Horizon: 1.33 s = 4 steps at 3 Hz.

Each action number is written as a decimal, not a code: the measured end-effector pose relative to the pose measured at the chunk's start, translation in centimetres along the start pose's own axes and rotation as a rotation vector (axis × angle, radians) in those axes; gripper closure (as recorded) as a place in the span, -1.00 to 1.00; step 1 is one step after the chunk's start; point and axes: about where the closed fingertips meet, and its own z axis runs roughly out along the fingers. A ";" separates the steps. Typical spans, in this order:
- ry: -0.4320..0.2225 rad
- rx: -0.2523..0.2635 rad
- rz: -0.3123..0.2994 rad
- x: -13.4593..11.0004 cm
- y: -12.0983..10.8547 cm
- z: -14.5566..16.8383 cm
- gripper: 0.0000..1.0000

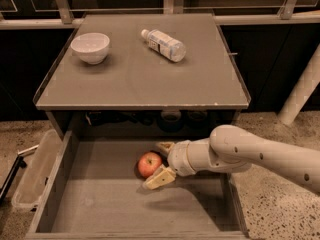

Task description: Pick apple from top drawer and place on counter

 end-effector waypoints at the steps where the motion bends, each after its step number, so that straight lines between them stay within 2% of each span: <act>1: 0.000 0.000 0.000 0.0 0.0 0.0 -0.15; 3: 0.000 0.000 0.000 0.0 0.0 0.0 0.78; 4: 0.010 -0.007 -0.005 0.0 0.3 -0.1 1.00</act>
Offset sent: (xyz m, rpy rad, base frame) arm 0.0000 0.0000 0.0000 0.0000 0.0000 0.0000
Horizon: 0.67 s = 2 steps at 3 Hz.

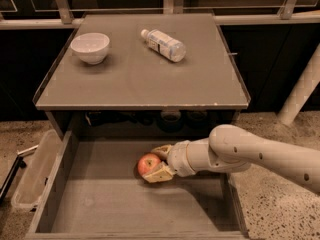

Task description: Pick apple from top drawer and place on counter

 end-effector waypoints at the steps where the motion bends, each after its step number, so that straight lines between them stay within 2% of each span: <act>1: 0.021 -0.003 -0.019 -0.5 1.0 -1.6 1.00; 2: 0.028 0.017 -0.065 -2.6 1.8 -5.0 1.00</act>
Offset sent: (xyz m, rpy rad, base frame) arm -0.0346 -0.0383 0.1000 -0.0698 -0.1121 0.0290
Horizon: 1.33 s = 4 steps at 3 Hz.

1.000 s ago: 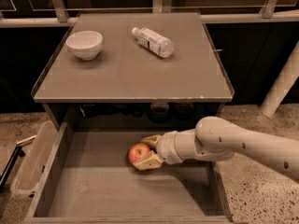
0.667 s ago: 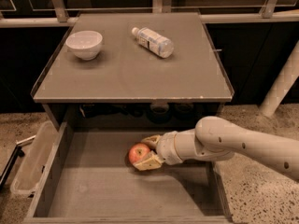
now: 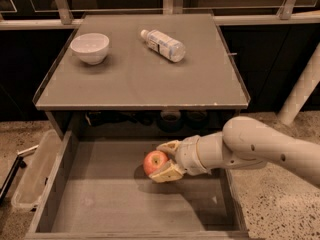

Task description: Pick apple from top drawer and place on counter

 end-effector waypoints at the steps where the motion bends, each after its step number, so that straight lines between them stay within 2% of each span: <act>1: -0.002 0.048 -0.067 -3.1 -0.3 -4.3 1.00; 2: -0.002 0.100 -0.129 -6.6 -1.5 -9.0 1.00; 3: -0.008 0.129 -0.158 -9.6 -3.7 -12.7 1.00; 4: -0.015 0.136 -0.171 -12.3 -6.9 -14.9 1.00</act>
Offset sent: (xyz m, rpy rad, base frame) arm 0.0146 -0.0571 0.1823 -0.0608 -0.2556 -0.0114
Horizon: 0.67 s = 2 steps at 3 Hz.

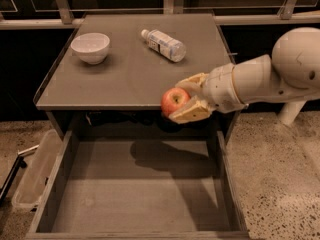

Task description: Pick apple from top drawer and place on counter

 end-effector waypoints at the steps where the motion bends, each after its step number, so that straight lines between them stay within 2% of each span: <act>1: -0.031 0.007 0.012 -1.9 -4.6 -0.5 1.00; 2: -0.078 0.014 0.029 -3.8 -9.1 0.1 1.00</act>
Offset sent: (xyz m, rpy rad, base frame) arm 0.1402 0.0036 0.0790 0.1469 -0.0154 -0.0190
